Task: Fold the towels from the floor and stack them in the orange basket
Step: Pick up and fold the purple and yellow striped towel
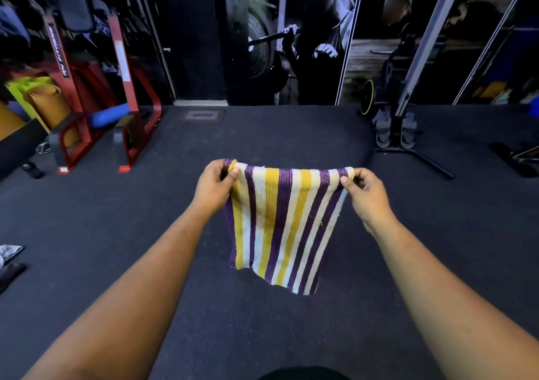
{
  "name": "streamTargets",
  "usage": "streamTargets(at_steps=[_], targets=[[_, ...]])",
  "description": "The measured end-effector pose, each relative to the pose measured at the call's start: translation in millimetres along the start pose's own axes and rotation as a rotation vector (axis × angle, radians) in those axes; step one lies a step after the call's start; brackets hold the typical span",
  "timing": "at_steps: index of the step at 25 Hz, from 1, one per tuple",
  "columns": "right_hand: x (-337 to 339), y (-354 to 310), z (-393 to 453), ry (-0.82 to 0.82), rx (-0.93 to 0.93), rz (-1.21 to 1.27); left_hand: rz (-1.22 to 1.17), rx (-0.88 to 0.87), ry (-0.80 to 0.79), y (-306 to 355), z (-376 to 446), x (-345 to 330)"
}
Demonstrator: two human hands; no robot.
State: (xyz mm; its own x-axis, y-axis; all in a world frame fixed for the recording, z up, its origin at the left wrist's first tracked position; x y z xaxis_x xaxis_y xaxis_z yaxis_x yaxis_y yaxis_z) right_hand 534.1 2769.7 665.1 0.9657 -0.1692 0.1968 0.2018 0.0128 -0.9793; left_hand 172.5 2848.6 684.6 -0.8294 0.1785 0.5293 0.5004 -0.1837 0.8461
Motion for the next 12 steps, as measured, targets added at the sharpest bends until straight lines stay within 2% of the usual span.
streamTargets(at_steps=[2, 9, 12], targets=[[0.8, -5.8, 3.6, -0.003, 0.021, -0.007, -0.257, -0.052, 0.007, 3.3, -9.7, -4.3], [3.9, -38.5, 9.3, -0.015, 0.171, 0.079, -0.314, -0.119, 0.130, 16.1, -16.8, 10.9], [10.5, -60.8, 10.0, 0.004, 0.268, 0.197, -0.525, -0.229, 0.227, 39.4, -20.4, 30.1]])
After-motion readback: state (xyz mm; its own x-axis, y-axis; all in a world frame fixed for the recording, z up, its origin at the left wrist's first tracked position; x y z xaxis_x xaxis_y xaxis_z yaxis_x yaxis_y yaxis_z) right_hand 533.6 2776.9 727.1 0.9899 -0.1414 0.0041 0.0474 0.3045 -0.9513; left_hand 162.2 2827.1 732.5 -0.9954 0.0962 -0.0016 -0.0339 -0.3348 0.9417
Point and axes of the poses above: each hand's wrist, its own z-axis towards the middle knuckle, its own x-axis out of the back of the hand, y = z × x, the point moved 9 cm from there along z, towards the middle knuckle, and after that the axes turned 15 degrees about -y, right-handed, at the moved point
